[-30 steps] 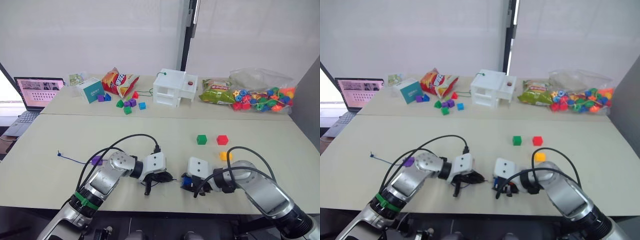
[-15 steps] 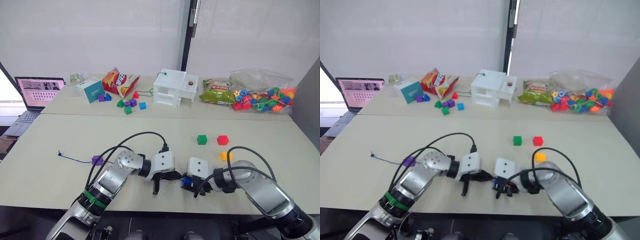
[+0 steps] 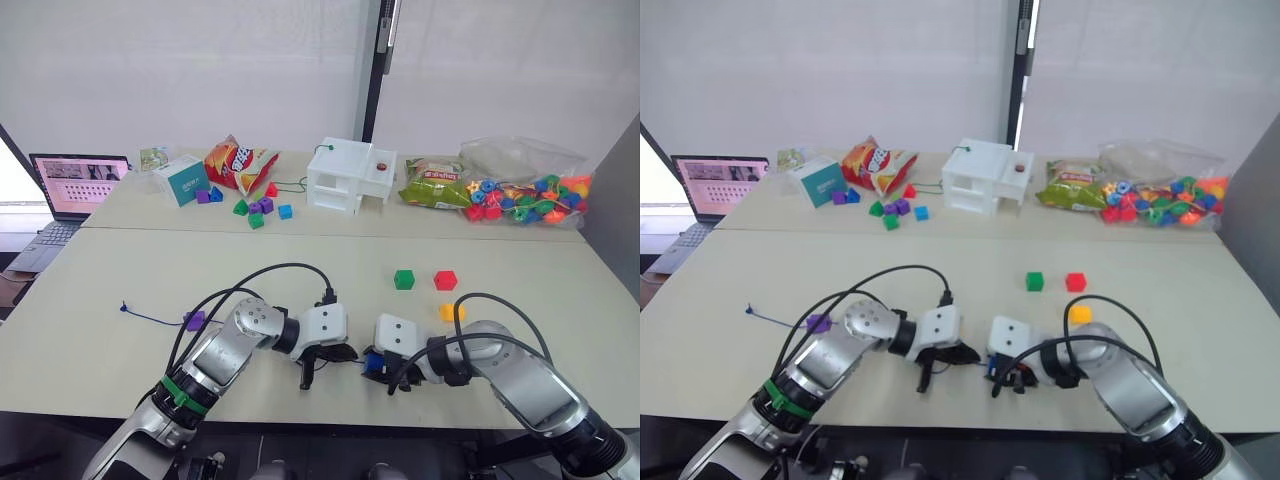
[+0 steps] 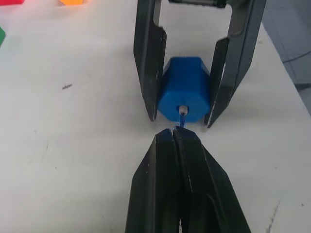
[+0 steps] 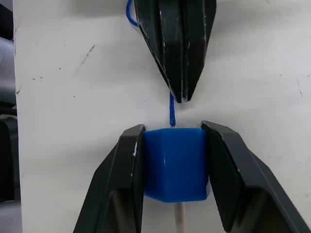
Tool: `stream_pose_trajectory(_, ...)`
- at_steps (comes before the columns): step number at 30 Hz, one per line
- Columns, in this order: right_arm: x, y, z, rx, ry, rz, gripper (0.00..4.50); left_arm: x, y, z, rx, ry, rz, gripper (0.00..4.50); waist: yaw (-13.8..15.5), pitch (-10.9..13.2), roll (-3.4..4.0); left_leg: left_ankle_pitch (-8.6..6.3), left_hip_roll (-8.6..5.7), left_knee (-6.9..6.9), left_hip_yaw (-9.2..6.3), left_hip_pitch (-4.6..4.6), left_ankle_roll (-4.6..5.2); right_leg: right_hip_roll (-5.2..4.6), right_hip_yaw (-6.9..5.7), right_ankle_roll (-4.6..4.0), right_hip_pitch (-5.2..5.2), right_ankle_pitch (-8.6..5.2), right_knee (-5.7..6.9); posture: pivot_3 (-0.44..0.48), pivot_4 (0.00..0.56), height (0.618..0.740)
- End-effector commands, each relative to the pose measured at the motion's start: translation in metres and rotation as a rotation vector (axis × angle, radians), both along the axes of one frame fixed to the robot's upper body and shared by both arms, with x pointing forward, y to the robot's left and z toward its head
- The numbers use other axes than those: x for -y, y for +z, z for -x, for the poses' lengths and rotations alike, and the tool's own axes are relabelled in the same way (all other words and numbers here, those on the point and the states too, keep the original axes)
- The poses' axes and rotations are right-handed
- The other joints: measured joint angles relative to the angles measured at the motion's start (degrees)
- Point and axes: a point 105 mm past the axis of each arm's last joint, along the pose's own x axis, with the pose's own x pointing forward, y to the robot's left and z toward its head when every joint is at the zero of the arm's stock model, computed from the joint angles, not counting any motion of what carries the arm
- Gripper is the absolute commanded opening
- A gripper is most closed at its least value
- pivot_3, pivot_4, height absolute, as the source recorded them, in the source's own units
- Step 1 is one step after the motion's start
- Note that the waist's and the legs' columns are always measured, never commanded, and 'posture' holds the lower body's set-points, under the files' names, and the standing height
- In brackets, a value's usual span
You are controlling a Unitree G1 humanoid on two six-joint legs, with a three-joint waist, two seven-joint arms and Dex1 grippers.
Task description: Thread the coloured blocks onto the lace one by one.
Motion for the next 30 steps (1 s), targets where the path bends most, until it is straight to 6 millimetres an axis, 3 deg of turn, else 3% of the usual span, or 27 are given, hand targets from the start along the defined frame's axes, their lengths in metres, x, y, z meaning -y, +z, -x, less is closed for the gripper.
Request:
stream_pose_trajectory(1, -0.003, -0.003, 0.002, -0.02, 0.004, -0.003, 1.32, 0.007, 0.014, 0.0, 0.032, -0.029, 0.062, 0.59, 0.0, 0.0, 0.0, 0.0, 0.0, 0.0, 0.0, 0.0, 0.0, 0.0, 0.0, 0.0, 0.0, 0.0, 0.0, 0.0, 0.15, 0.74)
stream_pose_trajectory(3, -0.003, -0.003, 0.002, -0.017, 0.001, -0.007, 1.32, 0.008, 0.019, 0.004, -0.004, -0.051, 0.101, 1.19, 0.0, 0.0, 0.0, 0.0, 0.01, 0.0, 0.0, 0.0, 0.0, 0.0, 0.0, 0.0, 0.0, 0.0, 0.0, 0.0, 0.15, 0.74)
stream_pose_trajectory(5, -0.003, -0.001, -0.001, -0.001, -0.018, -0.02, 2.38, 0.009, 0.024, 0.007, -0.027, -0.06, 0.133, 1.89, 0.0, 0.0, 0.0, 0.0, 0.01, -0.01, 0.0, 0.0, 0.0, 0.0, 0.0, 0.0, -0.02, 0.0, 0.01, 0.0, 0.15, 0.74)
stream_pose_trajectory(10, -0.002, 0.005, 0.001, -0.005, -0.026, -0.054, 4.06, 0.006, 0.026, 0.009, -0.008, -0.071, 0.133, 3.51, 0.0, 0.0, 0.01, 0.0, 0.0, -0.02, 0.0, -0.03, 0.0, -0.01, 0.02, 0.0, -0.06, 0.0, 0.01, 0.0, 0.15, 0.74)
stream_pose_trajectory(12, 0.002, 0.009, 0.002, 0.004, -0.045, -0.06, 4.48, 0.002, 0.023, 0.01, -0.005, -0.086, 0.103, 3.52, 0.1, 0.0, 0.01, 0.0, 0.0, -0.02, 0.0, -0.04, 0.0, -0.01, 0.01, 0.0, -0.05, 0.0, 0.01, 0.0, 0.15, 0.74)
stream_pose_trajectory(16, 0.022, 0.015, 0.015, -0.007, -0.072, -0.054, 4.48, 0.001, 0.012, 0.011, 0.024, -0.107, 0.048, 3.52, 0.4, 0.0, 0.04, 0.0, -0.08, -0.02, -0.01, -0.1, 0.0, -0.11, -0.02, 0.01, -0.06, 0.0, -0.04, 0.0, 0.15, 0.74)
stream_pose_trajectory(20, 0.037, 0.02, 0.024, -0.008, -0.097, -0.057, 4.48, 0.016, 0.01, 0.008, 0.034, -0.093, 0.072, 3.52, 0.7, 0.0, 0.03, -0.02, -0.1, 0.0, -0.01, -0.12, 0.03, -0.14, -0.02, 0.05, 0.0, 0.03, -0.14, 0.0, 0.15, 0.74)
stream_pose_trajectory(30, 0.047, 0.009, 0.017, 0.012, -0.129, -0.035, 4.48, 0.035, -0.005, 0.002, 0.027, -0.075, 0.045, 3.52, 0.1, 0.0, 0.03, -0.01, -0.06, 0.0, 0.01, -0.09, 0.03, -0.06, 0.0, 0.05, 0.01, 0.02, -0.12, 0.0, 0.15, 0.74)
